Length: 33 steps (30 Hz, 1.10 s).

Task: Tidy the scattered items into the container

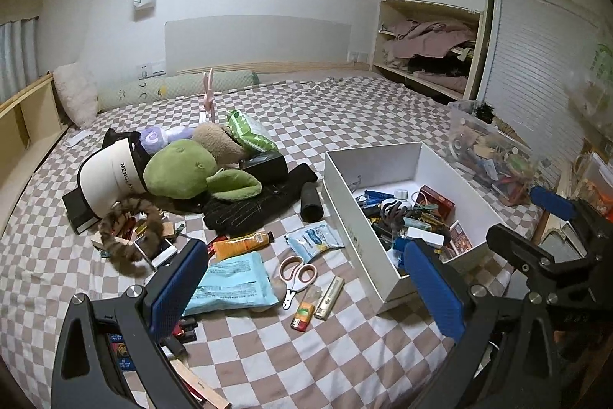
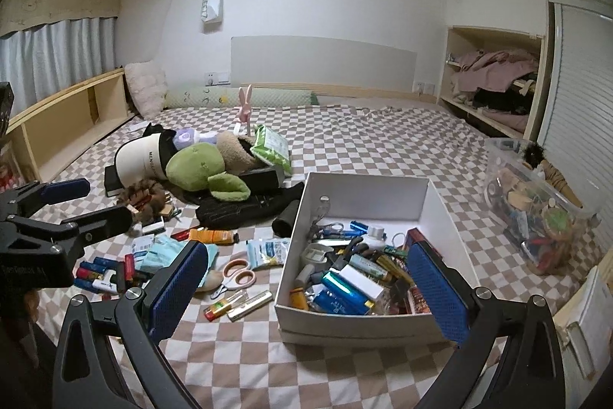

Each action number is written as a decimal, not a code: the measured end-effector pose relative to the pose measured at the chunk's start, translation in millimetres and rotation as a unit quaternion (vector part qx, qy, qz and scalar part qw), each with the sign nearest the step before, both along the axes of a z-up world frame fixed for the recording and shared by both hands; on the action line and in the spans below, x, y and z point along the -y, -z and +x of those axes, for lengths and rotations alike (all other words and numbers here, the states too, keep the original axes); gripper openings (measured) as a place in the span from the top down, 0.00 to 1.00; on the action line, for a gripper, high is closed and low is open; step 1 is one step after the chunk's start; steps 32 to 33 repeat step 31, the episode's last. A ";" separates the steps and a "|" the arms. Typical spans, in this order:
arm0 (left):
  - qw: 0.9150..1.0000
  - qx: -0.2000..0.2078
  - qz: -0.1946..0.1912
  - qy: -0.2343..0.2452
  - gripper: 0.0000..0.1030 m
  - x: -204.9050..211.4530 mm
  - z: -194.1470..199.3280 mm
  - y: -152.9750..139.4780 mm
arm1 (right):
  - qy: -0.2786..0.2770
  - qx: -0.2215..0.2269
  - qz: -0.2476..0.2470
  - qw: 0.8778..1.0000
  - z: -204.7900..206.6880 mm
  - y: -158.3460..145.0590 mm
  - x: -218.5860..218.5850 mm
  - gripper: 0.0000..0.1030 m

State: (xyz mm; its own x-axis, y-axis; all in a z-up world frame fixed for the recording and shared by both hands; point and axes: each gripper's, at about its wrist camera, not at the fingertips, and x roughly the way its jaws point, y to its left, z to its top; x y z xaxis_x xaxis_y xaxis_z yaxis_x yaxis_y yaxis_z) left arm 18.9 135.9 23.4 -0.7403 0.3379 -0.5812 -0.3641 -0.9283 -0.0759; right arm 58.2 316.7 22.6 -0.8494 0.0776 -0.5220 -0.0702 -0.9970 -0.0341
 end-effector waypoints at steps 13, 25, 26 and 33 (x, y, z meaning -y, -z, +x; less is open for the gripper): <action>1.000 0.011 -0.011 -0.005 0.00 0.9 0.7 7.9 | 0.002 0.007 -0.003 1.000 -1.2 1.2 -4.7 0.00; 1.000 0.011 -0.010 -0.002 0.00 3.3 2.8 7.7 | 0.002 0.010 -0.001 1.000 -4.0 2.8 -3.8 0.00; 1.000 0.012 -0.008 0.001 0.00 3.9 2.4 7.6 | 0.002 0.010 0.000 1.000 -3.7 3.1 -3.4 0.00; 1.000 0.027 0.006 0.012 0.00 7.1 -0.3 8.0 | 0.003 0.011 0.001 1.000 -4.0 4.1 -2.5 0.00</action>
